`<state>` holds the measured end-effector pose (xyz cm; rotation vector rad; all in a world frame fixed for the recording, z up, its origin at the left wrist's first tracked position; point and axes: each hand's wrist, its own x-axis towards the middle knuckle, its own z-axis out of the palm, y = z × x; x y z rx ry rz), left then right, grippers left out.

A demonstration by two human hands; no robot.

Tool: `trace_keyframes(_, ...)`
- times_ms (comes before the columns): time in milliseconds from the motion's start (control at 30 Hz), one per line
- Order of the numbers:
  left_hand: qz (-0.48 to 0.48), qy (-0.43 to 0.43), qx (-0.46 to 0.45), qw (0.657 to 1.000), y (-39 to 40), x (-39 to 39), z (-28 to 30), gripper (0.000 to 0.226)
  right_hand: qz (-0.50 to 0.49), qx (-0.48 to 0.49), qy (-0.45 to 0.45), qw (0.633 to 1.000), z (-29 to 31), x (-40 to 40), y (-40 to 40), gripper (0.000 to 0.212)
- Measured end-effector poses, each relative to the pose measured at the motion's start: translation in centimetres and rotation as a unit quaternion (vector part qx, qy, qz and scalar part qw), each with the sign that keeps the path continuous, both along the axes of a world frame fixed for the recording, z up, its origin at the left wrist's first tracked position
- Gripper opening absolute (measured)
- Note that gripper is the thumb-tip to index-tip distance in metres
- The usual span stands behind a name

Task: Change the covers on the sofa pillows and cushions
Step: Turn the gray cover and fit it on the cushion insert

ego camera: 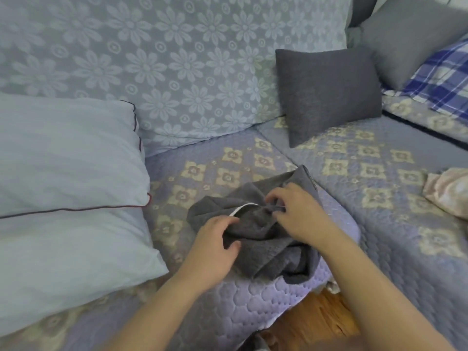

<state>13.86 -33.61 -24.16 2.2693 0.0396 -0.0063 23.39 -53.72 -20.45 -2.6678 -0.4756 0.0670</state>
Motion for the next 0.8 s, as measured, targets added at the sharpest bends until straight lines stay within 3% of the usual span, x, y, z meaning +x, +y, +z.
trace_keyframes(67, 0.027, -0.026, 0.07, 0.997, 0.2, 0.2, -2.4, 0.056, 0.042, -0.015, 0.057, 0.997, -1.2, -1.4, 1.3, 0.045)
trace_keyframes(167, 0.107, -0.027, 0.204, 0.973, 0.9, -0.3, -5.4, 0.06, -0.025, -0.118, 0.039, 0.992, -3.5, -1.9, 2.7, 0.046)
trace_keyframes(267, 0.155, -0.002, 0.243, 0.957, 2.7, 0.8, -5.5, 0.027, -0.066, -0.088, -0.064, 0.992, -3.4, -1.7, 3.0, 0.018)
trace_keyframes(333, 0.176, -0.027, 0.16, 0.971, 4.7, 3.0, -3.9, 0.014, -0.105, 0.015, -0.168, 0.98, -1.2, -1.4, 2.5, 0.007)
trace_keyframes(400, 0.199, -0.055, -0.005, 0.978, 5.6, 5.1, 0.3, 0.02, -0.148, 0.175, -0.203, 0.952, 2.1, -0.4, 1.7, 0.013)
trace_keyframes(433, 0.202, -0.064, -0.123, 0.969, 5.4, 5.9, 3.4, 0.022, -0.147, 0.283, -0.183, 0.93, 3.9, 0.3, 1.4, 0.019)
trace_keyframes(500, 0.182, -0.081, -0.341, 0.919, 5.0, 7.8, 10.3, 0.021, -0.104, 0.498, -0.086, 0.856, 7.4, 0.5, 1.3, 0.03)
trace_keyframes(533, 0.16, -0.099, -0.402, 0.896, 4.9, 8.8, 14.1, 0.022, -0.071, 0.585, -0.018, 0.808, 9.2, 0.2, 1.3, 0.032)
trace_keyframes(600, 0.118, -0.158, -0.425, 0.883, 5.0, 10.6, 20.8, 0.021, 0.013, 0.687, 0.097, 0.72, 12.5, -0.9, 1.1, 0.032)
trace_keyframes(667, 0.055, -0.211, -0.363, 0.906, 5.1, 12.2, 24.9, 0.02, 0.107, 0.726, 0.146, 0.664, 15.1, -1.5, 0.6, 0.023)
trace_keyframes(700, 0.026, -0.213, -0.286, 0.934, 5.3, 13.3, 25.5, 0.021, 0.14, 0.739, 0.151, 0.641, 16.0, -1.5, 0.3, 0.018)
trace_keyframes(767, 0.029, -0.16, 0.001, 0.987, 5.9, 15.6, 24.1, 0.031, 0.11, 0.768, 0.151, 0.613, 15.9, -0.2, -0.3, 0.015)
trace_keyframes(800, 0.058, -0.112, 0.151, 0.98, 6.3, 16.1, 22.3, 0.05, 0.036, 0.77, 0.142, 0.621, 14.8, 1.1, -0.7, 0.008)
